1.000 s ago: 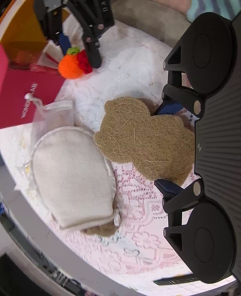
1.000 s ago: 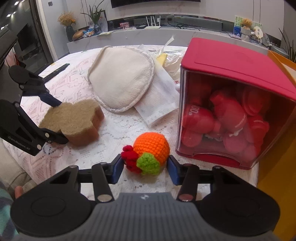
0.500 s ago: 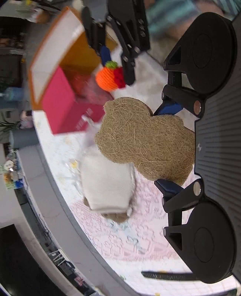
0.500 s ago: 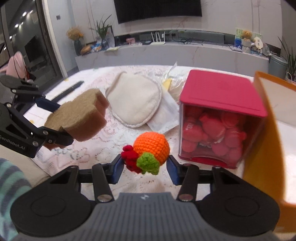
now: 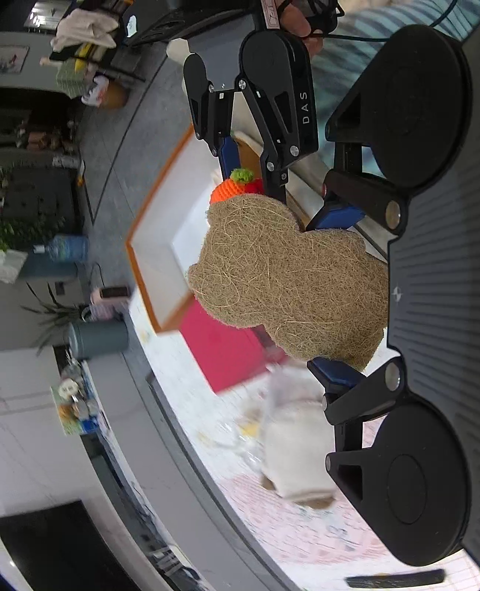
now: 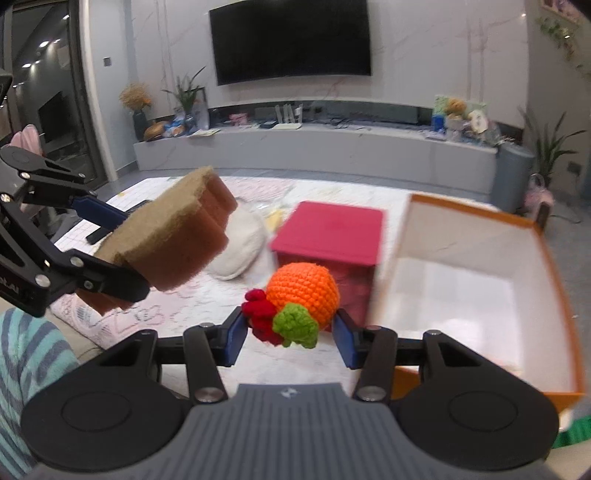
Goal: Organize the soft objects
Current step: 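Carry the orange fruit and brown sponge over the orange-rimmed box with both tools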
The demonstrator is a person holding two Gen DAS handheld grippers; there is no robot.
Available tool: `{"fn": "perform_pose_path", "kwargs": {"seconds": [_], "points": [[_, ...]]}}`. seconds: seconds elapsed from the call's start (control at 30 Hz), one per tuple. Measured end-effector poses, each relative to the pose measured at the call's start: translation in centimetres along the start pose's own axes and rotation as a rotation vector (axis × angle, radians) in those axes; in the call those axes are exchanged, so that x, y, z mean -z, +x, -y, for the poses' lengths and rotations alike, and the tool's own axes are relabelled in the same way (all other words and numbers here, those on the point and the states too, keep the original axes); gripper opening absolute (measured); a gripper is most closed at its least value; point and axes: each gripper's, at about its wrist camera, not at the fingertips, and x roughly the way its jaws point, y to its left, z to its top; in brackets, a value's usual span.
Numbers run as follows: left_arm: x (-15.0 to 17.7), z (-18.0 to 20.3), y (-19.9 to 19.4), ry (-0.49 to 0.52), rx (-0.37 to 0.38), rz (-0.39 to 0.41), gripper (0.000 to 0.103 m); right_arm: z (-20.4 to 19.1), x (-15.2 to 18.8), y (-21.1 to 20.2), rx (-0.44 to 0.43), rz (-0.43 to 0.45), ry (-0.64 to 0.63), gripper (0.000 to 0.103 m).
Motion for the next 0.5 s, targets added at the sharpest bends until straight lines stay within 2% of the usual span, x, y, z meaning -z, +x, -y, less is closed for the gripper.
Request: {"fn": "perform_pose_path", "kwargs": {"seconds": [0.3,0.5], "points": [[-6.0,4.8,2.4,0.089,0.028,0.0,0.081,6.3,-0.3,-4.8,0.142,0.001,0.002,0.05],[-10.9,6.6,5.8,0.082,0.055,-0.047,0.081,11.7,-0.9,-5.2,0.177,-0.049,0.051,0.05]]}}
